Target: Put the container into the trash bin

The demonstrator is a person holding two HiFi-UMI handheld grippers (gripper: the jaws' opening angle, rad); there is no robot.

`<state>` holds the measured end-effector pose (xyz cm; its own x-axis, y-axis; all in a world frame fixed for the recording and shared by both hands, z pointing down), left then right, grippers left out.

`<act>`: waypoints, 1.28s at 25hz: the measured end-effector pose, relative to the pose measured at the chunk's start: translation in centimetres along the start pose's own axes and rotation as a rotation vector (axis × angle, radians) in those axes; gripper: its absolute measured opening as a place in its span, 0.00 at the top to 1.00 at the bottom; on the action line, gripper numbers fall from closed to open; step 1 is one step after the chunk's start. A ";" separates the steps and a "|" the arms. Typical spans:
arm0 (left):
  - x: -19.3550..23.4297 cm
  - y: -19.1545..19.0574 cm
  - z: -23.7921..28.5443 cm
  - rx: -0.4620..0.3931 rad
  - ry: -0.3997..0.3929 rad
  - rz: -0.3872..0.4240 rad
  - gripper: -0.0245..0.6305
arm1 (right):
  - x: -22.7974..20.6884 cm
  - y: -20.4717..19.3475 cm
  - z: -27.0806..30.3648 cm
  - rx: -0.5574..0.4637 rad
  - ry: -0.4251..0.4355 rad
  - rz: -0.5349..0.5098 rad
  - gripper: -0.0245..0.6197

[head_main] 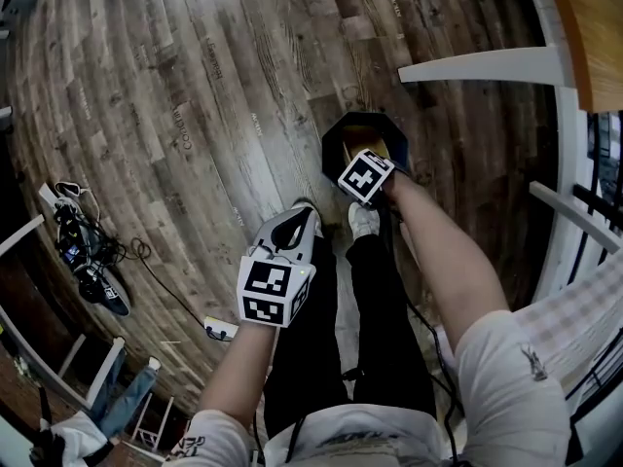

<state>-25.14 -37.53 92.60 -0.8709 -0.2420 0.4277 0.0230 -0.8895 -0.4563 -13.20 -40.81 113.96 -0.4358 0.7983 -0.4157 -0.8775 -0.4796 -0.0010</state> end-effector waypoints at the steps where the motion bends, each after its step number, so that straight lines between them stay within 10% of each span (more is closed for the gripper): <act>1: 0.0 -0.2 0.0 0.000 -0.001 -0.004 0.96 | 0.1 0.2 -0.1 -0.016 0.006 0.008 0.81; 15: -2.2 2.2 -2.4 -0.059 -0.015 -0.005 0.96 | 2.1 0.3 -11.1 -0.353 -0.285 0.204 0.96; 32: -15.9 19.9 -23.5 -0.382 -0.102 0.093 0.96 | 20.1 -0.3 -54.8 -1.180 -0.721 0.409 0.96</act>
<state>-22.36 -42.27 58.39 -0.8202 -0.3689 0.4372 -0.1011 -0.6588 -0.7455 -10.76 -44.64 55.74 -0.9290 0.3690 -0.0295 -0.1493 -0.4466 -0.8822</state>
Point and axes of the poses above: the fingertips, and each gripper's own axes: z forward along the fingers, x to its left, y out of its top, the point moved 5 cm from there along -z, backward along the fingers, and after that the axes turned 3 degrees about -z, right-handed, at the moved point
